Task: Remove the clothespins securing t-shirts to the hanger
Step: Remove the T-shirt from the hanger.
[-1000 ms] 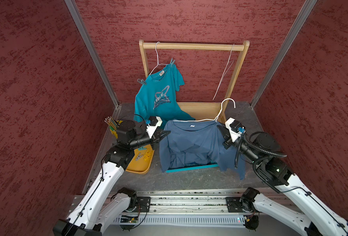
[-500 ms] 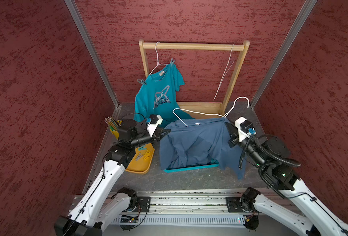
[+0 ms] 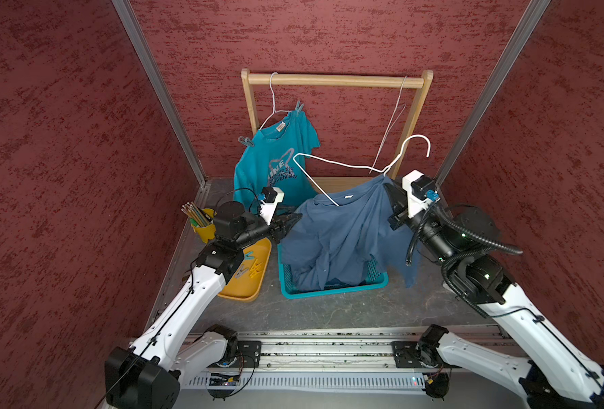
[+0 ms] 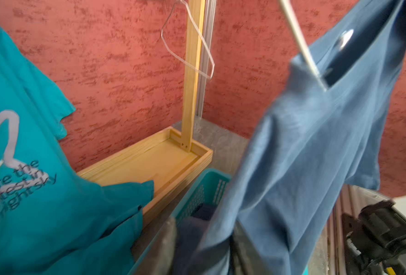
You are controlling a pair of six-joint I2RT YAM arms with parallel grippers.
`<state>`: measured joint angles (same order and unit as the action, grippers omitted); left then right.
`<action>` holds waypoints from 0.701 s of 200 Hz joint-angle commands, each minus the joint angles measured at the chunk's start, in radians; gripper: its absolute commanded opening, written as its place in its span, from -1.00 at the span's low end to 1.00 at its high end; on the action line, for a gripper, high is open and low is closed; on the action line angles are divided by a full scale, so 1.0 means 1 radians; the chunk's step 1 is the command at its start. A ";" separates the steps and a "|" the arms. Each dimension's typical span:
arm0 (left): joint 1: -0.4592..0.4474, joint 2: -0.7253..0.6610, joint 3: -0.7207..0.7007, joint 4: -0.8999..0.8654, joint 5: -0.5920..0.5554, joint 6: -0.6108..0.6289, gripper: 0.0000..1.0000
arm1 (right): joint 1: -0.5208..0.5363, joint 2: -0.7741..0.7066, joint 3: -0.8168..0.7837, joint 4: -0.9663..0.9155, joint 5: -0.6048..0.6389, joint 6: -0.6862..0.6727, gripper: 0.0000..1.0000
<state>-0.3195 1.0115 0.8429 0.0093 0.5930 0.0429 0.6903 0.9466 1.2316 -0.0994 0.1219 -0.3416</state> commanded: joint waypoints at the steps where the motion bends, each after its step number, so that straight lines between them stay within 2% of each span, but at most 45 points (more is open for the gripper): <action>1: 0.008 -0.070 -0.047 -0.065 -0.167 0.003 0.21 | 0.002 0.036 0.022 0.060 -0.024 -0.030 -1.00; 25: 0.050 -0.164 -0.044 -0.230 -0.325 0.034 0.35 | 0.001 0.102 0.020 0.065 -0.069 -0.044 -1.00; 44: 0.091 -0.252 -0.034 -0.310 -0.333 0.070 0.39 | 0.002 0.143 -0.001 0.093 -0.150 -0.039 -1.00; 87: 0.114 -0.391 0.054 -0.373 -0.199 0.167 0.41 | 0.002 0.224 -0.017 0.115 -0.343 -0.055 -1.00; 140: 0.089 -0.307 0.171 -0.283 0.024 0.123 0.42 | 0.002 0.325 -0.054 0.166 -0.489 -0.068 -1.00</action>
<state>-0.2146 0.6445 0.9913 -0.3214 0.4835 0.1749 0.6903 1.2366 1.1851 -0.0078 -0.2432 -0.3946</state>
